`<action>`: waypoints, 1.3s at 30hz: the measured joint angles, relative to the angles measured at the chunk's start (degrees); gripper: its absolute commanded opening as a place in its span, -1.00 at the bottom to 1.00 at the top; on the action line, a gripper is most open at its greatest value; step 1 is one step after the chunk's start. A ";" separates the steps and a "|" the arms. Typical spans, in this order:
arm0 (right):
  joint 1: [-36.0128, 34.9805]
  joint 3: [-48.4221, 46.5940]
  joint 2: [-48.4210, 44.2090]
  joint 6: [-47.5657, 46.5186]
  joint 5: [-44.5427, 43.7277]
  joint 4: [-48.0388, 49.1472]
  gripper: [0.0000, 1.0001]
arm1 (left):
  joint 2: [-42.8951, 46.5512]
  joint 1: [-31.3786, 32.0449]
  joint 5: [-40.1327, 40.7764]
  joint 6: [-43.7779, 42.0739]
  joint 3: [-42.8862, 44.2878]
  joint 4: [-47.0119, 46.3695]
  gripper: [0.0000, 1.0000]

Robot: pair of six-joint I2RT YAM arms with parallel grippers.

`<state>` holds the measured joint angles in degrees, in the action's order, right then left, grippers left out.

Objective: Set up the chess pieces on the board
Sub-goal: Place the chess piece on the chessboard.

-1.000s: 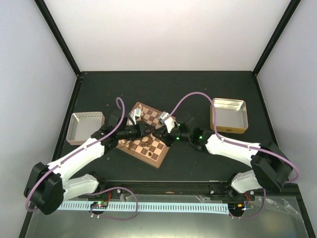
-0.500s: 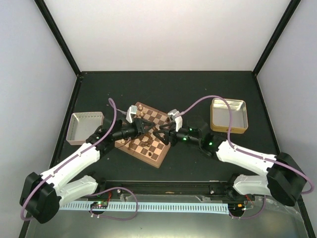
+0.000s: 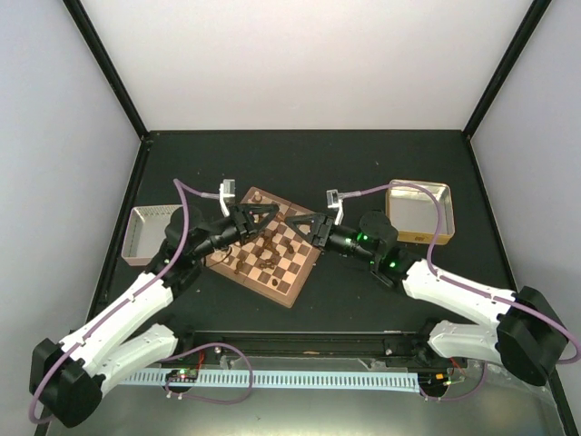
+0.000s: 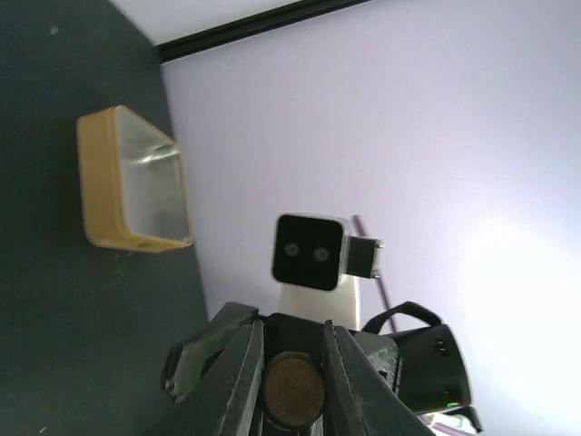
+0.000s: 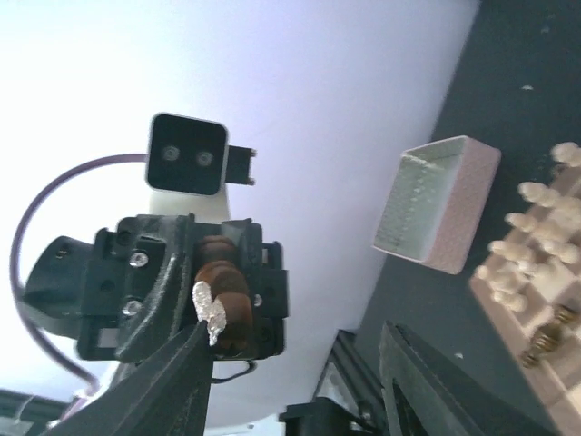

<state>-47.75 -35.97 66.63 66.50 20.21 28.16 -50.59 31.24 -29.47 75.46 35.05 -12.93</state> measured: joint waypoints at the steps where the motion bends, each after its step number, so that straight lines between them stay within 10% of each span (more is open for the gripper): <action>1: 0.00 0.09 0.00 1.57 0.37 1.31 -0.08 | 0.79 0.00 0.42 0.28 -0.26 -1.57 -0.85; 20: 0.00 -3.85 3.41 12.35 6.08 15.72 -0.37 | 2.29 -0.02 1.31 1.51 -2.32 -14.64 -0.84; 30: 0.22 -4.87 4.92 14.91 6.64 15.87 -0.94 | 2.29 -0.04 1.42 1.62 -3.26 -17.44 -0.74; 39: 2.08 -5.77 1.27 5.57 4.70 3.89 -0.97 | 6.62 -0.04 5.79 -2.95 -4.52 -9.68 0.32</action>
<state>-45.67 -41.74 67.90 72.07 24.91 32.05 -43.97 31.20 -23.68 72.51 30.52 -22.61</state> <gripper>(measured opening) 0.092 0.487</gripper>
